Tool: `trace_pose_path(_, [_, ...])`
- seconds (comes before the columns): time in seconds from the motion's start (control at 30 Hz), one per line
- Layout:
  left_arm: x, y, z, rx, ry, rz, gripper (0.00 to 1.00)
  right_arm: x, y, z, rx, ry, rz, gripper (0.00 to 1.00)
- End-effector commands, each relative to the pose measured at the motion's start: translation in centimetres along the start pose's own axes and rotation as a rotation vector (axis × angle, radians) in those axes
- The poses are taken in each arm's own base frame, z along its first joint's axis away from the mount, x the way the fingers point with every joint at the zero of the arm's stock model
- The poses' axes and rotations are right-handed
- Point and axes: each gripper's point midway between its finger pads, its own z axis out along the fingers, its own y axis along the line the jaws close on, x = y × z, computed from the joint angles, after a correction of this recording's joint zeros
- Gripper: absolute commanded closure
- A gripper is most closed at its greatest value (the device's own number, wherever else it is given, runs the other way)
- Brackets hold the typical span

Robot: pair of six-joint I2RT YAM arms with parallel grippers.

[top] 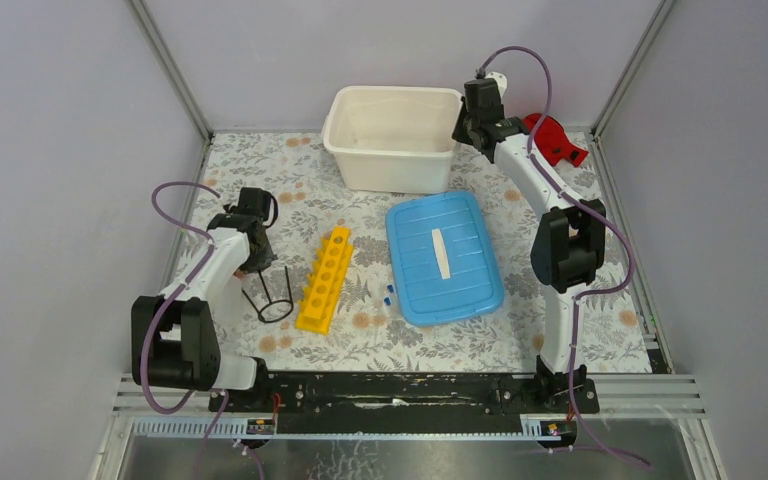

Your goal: Organize the chemistry lab equipment

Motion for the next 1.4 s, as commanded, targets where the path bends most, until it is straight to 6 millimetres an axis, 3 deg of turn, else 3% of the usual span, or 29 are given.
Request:
trace_pose_path(0.0, [-1.6, -0.5, -1.0, 0.036, -0.044, -0.022, 1.00, -4.0, 0.5, -2.3, -0.035, -0.102, 0.008, 0.98])
trace_pose_path(0.17, [-4.0, -1.0, -2.6, 0.062, -0.107, -0.054, 1.00, -3.5, 0.3, -2.0, -0.032, -0.087, 0.003, 0.97])
trace_pose_path(0.37, [-8.8, -2.4, -5.7, 0.121, -0.210, -0.103, 1.00, -2.9, -0.4, -2.0, -0.032, -0.069, -0.001, 0.97])
trace_pose_path(0.73, [-17.1, -4.5, -12.9, 0.273, -0.444, -0.213, 1.00, -1.3, 1.4, -2.9, -0.179, 0.004, -0.063, 1.00])
trace_pose_path(0.97, [-22.3, -7.0, -18.0, 0.474, -0.637, -0.282, 1.00, -1.0, 3.3, -3.5, -0.307, 0.030, -0.164, 1.00])
trace_pose_path(1.37, [-26.8, -12.0, -24.2, 0.799, -0.839, -0.284, 1.00, -0.8, 4.8, -2.8, -0.402, 0.060, -0.242, 1.00])
